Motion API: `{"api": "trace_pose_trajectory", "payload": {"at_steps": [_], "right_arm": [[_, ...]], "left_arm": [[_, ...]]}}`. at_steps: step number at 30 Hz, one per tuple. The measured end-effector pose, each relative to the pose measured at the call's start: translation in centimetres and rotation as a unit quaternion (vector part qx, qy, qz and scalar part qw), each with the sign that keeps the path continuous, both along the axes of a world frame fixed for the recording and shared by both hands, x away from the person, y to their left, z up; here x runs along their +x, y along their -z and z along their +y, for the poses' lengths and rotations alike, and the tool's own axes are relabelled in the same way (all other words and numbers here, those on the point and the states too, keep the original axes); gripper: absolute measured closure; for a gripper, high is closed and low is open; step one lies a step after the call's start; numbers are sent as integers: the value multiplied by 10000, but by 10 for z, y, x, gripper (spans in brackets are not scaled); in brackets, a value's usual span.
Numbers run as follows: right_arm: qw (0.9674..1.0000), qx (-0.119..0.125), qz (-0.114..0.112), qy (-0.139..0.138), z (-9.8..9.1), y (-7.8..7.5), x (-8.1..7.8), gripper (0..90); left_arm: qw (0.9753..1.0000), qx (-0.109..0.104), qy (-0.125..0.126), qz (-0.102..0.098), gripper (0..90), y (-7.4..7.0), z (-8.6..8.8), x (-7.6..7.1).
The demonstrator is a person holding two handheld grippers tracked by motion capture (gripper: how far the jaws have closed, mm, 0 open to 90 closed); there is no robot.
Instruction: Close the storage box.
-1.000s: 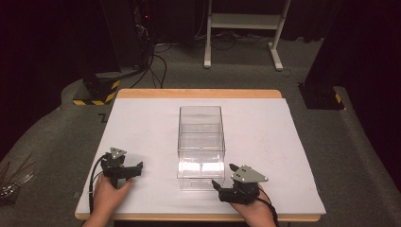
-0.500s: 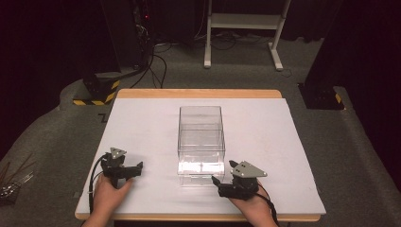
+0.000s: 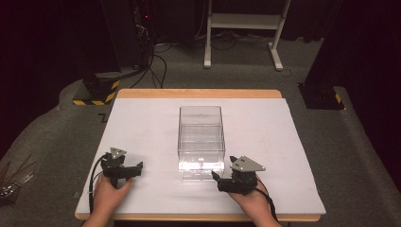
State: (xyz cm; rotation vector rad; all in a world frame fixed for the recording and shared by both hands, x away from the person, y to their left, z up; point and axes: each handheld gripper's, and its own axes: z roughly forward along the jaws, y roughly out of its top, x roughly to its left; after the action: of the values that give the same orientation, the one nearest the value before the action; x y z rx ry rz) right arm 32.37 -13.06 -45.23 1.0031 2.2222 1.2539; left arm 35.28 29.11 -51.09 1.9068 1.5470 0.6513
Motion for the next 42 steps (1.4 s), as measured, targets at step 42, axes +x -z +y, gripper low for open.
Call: {"api": "trace_pose_trajectory", "payload": {"at_steps": [42], "right_arm": [[9988, 11, -59, 480, 10, 8, 54, 143]], "left_arm": [[10000, 1, 3, 10, 6, 0, 0, 0]]}}
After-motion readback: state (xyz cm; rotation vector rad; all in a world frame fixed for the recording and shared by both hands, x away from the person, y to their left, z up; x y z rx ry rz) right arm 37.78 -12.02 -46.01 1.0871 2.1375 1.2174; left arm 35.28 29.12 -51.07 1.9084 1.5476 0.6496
